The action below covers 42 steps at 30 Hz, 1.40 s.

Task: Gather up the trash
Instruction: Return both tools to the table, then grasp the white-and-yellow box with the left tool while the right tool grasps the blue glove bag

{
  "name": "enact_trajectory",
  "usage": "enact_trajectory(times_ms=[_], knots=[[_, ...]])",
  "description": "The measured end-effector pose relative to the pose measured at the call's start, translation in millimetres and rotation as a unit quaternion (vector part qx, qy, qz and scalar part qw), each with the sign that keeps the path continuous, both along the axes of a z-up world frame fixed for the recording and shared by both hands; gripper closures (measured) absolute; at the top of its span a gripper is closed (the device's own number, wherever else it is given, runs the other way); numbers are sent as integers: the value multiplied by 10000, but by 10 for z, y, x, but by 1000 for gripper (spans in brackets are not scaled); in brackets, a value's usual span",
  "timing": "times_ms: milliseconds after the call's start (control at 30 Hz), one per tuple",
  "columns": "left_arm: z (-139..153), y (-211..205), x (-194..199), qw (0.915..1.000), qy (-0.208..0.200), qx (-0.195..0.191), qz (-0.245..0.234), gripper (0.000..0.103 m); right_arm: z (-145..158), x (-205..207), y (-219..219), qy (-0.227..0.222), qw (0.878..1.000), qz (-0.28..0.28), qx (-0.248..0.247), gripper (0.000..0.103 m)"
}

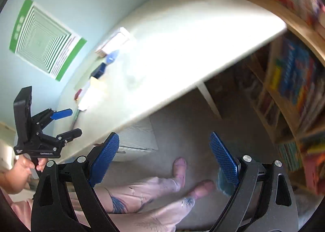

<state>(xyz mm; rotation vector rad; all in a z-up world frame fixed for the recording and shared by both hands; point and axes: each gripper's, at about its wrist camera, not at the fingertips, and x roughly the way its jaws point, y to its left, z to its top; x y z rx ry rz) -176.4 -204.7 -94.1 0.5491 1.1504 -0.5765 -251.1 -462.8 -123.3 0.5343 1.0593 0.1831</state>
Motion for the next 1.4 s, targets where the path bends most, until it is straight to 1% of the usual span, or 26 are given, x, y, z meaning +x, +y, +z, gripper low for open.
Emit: enact_trajectory(times_ms=[100,200,300,400,467,533,600,700,833,1000,1067,1200,1300,1400], knots=[[9,328,219,9995,-154,31,279,18,134,370,242,-122,9993,340,-101,13],[-15,620,438,9987,-235,93,434,17,267,717,549,-218,9965,763,-271,13],[-70,829,612,9986,-257,97,459,17,348,1023,828,-268,9904,1240,-549,13],[-87,975,757,9990,-278,134,336,17,409,1290,1035,-340,9823,1652,-810,13],[-123,1008,831,9990,-311,164,273,17,415,1498,1168,-359,9780,1855,-888,13],[-166,1043,903,9992,-255,190,259,17,408,1696,1281,-342,9737,2042,-949,13],[-206,1069,949,9996,-173,139,201,17,399,1869,1397,-380,9666,2294,-1077,13],[-277,1074,999,9996,-140,222,125,17,344,2107,1530,-373,9561,2635,-1229,13],[-342,1039,1082,9996,-90,211,157,16,198,2465,1683,-374,9372,3183,-1375,13],[-485,955,1243,9984,56,335,462,16,41,2844,1798,-400,9142,3752,-1481,13],[-543,927,1296,9976,126,371,573,16,-15,2973,1829,-371,9085,3879,-1513,13],[-580,870,1373,9964,61,514,665,18,-129,3195,1915,-396,8982,4145,-1412,13],[-569,857,1435,9958,61,527,749,19,-205,3271,1998,-350,8914,4276,-1461,13],[-561,836,1444,9954,37,584,764,19,-266,3331,2075,-408,8821,4453,-1479,13]])
